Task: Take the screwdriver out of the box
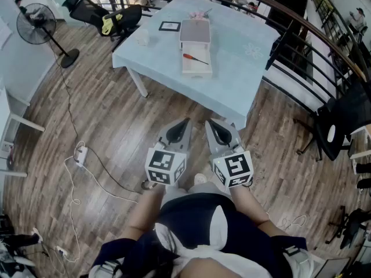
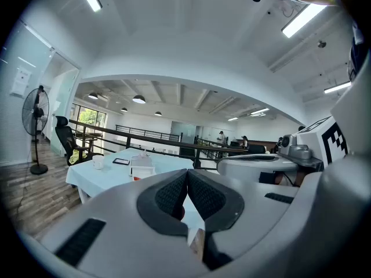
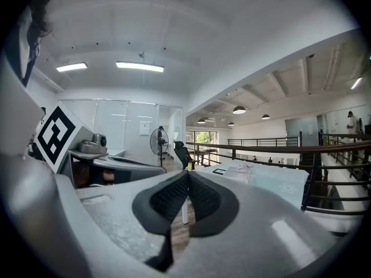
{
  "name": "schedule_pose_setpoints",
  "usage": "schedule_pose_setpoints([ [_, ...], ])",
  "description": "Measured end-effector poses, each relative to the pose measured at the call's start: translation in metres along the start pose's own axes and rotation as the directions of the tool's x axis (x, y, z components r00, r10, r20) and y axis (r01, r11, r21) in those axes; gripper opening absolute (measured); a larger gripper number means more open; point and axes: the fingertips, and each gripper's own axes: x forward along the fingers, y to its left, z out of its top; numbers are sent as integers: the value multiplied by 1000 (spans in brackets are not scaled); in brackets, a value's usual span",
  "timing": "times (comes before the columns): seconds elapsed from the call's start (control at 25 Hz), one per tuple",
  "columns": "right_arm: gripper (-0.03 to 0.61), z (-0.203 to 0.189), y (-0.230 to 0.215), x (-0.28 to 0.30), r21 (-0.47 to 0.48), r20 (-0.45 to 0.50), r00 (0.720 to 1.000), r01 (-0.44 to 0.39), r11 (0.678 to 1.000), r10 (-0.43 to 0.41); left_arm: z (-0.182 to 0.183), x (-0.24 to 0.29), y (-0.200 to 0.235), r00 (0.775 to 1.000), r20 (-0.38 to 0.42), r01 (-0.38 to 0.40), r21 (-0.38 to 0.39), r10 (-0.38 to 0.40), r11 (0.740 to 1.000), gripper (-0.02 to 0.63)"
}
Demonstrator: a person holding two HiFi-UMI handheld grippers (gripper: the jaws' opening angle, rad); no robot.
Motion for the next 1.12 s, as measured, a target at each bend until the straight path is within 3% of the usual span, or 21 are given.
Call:
schedule_pose_setpoints([
  [0.72, -3, -38, -48, -24, -11, -46, 994, -98, 995, 97, -35, 37, -37, 997, -36, -72, -34, 71, 997, 17],
  [1.12, -2, -40, -73, 16, 5, -52, 993, -108, 994, 108, -32, 74, -12, 996, -47, -72, -54, 69, 996, 17],
])
